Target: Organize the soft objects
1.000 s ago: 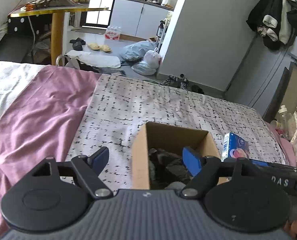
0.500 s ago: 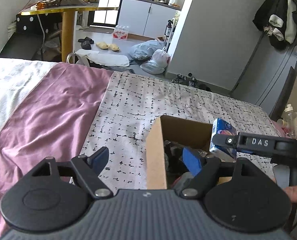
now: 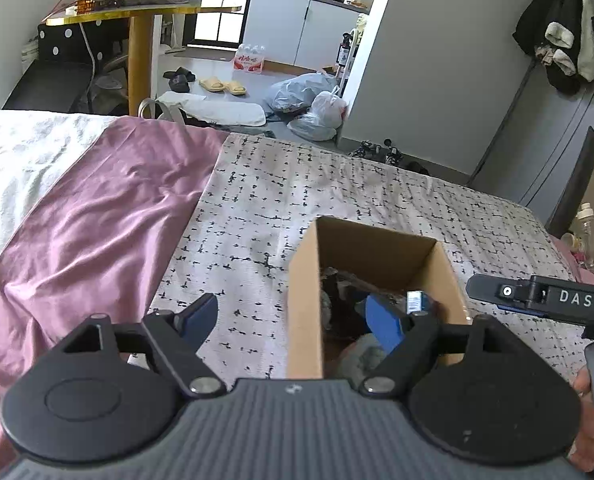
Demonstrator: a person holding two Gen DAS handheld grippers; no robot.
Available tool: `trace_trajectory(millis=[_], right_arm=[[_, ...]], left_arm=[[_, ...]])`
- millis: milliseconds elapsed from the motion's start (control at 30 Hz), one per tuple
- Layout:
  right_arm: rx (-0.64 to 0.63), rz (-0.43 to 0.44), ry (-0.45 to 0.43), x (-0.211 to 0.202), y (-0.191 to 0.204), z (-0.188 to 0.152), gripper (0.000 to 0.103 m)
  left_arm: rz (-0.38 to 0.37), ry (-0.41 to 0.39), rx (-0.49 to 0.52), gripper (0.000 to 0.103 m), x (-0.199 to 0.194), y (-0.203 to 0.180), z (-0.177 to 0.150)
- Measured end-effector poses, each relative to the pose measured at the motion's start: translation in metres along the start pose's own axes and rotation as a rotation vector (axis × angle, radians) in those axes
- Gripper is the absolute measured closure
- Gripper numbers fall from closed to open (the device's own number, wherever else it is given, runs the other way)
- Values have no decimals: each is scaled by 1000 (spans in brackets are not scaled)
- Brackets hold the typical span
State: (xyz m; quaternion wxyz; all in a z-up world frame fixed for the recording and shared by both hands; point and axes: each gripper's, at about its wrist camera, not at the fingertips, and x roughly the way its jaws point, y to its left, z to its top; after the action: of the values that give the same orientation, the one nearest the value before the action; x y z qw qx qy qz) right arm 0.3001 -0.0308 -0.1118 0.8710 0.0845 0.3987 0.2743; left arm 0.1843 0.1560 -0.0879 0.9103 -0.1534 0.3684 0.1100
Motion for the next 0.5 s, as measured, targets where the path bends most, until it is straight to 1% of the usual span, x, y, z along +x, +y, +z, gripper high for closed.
trace_trajectory(millis=[133, 267, 300, 333, 367, 400, 433, 467, 500], right_arm=[[7, 10, -4, -16, -5, 0, 38], [5, 15, -8, -35, -8, -2, 37], [5, 20, -10, -40, -9, -2, 37], [6, 26, -12, -46, -11, -2, 37], [6, 30, -15, -52, -12, -2, 34], [5, 33, -17, -58, -13, -3, 32], [2, 37, -23, -66, -15, -4, 25], [-3, 44, -32, -74, -17, -6, 22], [-9, 50, -39, -80, -19, -7, 22]], left_arm=[[5, 5, 24, 23, -13, -11, -1], [-14, 20, 35, 23, -28, -22, -1], [-15, 22, 40, 22, -32, -25, -2], [-17, 23, 45, 18, -37, -28, -2], [-18, 22, 49, 15, -43, -32, -2], [-21, 19, 56, 15, -48, -36, -2], [-25, 19, 64, 14, -54, -40, -2], [-27, 22, 69, 13, -58, -43, -2], [-30, 25, 73, 13, -63, -47, -2]])
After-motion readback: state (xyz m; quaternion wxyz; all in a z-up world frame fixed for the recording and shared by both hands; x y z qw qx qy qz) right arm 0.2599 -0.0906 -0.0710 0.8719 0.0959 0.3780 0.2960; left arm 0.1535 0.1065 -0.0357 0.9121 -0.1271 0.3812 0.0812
